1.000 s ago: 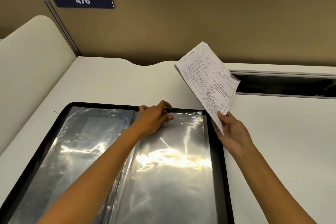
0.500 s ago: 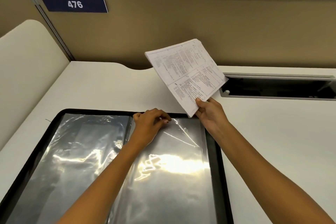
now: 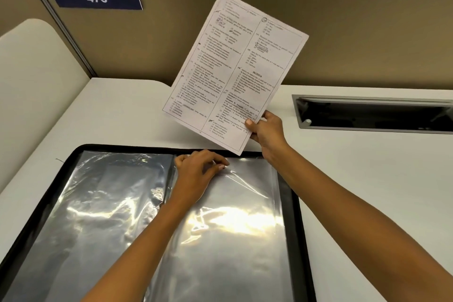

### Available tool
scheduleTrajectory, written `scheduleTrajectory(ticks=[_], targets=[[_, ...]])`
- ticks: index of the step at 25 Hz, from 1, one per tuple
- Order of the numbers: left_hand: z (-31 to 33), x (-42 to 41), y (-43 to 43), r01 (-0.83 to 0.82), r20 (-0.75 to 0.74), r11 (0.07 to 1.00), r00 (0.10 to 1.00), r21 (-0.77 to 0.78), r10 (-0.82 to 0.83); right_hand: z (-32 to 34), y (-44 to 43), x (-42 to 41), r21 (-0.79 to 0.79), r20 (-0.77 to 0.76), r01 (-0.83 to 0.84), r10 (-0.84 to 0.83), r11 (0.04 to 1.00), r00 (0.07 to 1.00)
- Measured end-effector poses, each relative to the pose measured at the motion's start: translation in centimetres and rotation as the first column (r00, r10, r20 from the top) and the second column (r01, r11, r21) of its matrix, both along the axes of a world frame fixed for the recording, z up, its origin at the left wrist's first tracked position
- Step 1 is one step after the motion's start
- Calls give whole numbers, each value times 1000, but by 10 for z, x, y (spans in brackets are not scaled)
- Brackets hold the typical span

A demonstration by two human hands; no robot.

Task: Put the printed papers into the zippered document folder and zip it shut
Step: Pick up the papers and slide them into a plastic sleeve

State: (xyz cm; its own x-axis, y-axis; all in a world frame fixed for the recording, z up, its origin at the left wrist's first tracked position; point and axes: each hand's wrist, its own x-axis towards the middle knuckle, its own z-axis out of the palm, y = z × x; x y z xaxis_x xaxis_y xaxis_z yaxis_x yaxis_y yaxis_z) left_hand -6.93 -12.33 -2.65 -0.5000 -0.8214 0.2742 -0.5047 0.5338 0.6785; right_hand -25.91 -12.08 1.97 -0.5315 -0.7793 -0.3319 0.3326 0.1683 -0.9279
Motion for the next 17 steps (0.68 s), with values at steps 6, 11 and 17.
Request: scheduleTrajectory(ticks=[6,11,17], targets=[[-2,-1,0,31,-60,999,998,36,-29,-9,15,-12,61,-139,17,-9,998,990],[-8,-2,-5,53,-96,995,994,84,-45,-18,34,-20,83,-231,-13,32,996,972],[-9,-1,-7,50,-185,987,983,155,-21,-17,43,-31,108,-335,-52,86,993,938]])
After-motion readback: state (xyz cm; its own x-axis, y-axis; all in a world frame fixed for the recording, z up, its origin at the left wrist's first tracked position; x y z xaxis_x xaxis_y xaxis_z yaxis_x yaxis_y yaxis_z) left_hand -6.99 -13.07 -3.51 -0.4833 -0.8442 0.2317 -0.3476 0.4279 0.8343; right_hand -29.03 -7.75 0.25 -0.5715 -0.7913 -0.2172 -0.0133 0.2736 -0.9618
